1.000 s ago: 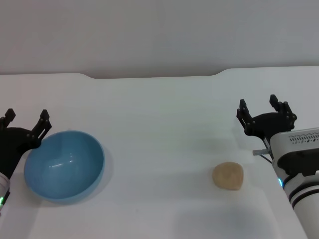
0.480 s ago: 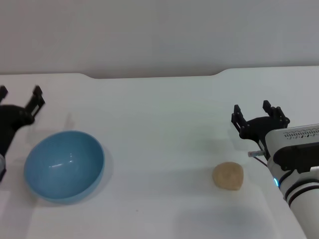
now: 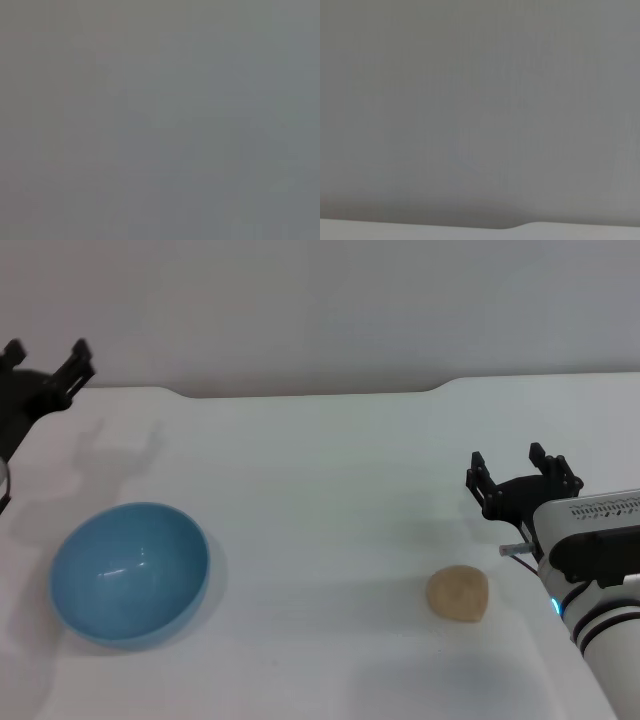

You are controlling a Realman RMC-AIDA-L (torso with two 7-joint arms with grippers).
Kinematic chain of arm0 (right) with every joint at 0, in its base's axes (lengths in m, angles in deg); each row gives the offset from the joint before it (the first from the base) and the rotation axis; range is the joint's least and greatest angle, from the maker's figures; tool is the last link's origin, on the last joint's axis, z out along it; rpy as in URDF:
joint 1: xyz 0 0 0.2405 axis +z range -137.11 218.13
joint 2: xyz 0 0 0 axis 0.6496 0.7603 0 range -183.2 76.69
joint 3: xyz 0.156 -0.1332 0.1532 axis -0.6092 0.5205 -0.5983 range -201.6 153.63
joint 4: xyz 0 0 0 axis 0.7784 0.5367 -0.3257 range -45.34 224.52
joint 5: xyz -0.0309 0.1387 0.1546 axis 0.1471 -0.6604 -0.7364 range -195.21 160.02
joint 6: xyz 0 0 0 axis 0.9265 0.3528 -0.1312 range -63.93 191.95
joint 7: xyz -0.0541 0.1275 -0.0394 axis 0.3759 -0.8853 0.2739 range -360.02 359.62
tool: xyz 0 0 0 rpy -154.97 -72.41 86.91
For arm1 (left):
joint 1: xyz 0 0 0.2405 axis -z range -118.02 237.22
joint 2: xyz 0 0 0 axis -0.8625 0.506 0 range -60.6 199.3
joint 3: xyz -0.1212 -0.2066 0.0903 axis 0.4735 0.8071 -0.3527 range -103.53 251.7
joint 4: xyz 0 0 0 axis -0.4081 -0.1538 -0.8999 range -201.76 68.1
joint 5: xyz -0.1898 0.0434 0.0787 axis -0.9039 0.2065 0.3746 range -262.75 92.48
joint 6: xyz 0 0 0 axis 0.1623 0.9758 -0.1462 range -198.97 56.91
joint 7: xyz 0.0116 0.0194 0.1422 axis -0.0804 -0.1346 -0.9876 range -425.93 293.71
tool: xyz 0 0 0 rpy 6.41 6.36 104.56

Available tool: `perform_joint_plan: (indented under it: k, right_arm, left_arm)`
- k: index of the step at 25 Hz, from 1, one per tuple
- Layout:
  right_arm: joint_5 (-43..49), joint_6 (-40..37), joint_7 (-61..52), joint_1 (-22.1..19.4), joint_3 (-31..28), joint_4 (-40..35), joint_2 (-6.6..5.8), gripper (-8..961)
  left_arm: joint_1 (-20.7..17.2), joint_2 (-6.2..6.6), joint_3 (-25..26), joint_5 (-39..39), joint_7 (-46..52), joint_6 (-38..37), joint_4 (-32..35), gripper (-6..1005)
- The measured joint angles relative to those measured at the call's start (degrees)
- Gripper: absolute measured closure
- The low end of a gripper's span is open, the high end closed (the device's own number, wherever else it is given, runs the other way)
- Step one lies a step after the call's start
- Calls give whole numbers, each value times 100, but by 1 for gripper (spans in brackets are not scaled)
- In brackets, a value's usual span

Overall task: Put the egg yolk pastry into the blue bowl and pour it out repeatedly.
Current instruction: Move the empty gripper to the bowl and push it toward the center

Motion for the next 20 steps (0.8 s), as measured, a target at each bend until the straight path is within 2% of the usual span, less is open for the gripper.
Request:
perform_joint_plan:
  k: [4, 5, 9, 10, 11, 12, 13, 16, 20]
  right_arm:
    - [0, 3, 0, -1, 0, -9, 1, 258]
    - [0, 3, 0, -3, 0, -22, 1, 258]
    - [1, 3, 0, -18, -11, -47, 1, 258]
    - [2, 3, 0, -18, -25, -54, 1, 258]
    - [2, 4, 0, -18, -33, -59, 1, 258]
    - [2, 4, 0, -18, -33, -59, 1, 258]
    - [3, 6, 0, -18, -39, -65, 1, 259]
    - [6, 9, 0, -16, -47, -71, -2, 259]
    - [7, 11, 0, -7, -52, -90, -7, 259]
  left_arm:
    - [-180, 47, 379, 671, 9, 1101, 982, 156]
    - [-180, 47, 379, 671, 9, 1101, 982, 156]
    - [-472, 48, 688, 1307, -31, 3133, 2521, 156]
    - [-516, 62, 739, 1388, -91, 3962, 3016, 156]
    - [-529, 60, 760, 1408, -154, 4340, 3216, 156]
    - [-529, 60, 760, 1408, -154, 4340, 3216, 156]
    - [-538, 48, 784, 1420, -237, 4640, 3395, 156]
    - [-542, -63, 925, 1402, -614, 5543, 3764, 155]
    - [-444, -464, 1548, 1336, -1380, 7122, 4274, 155]
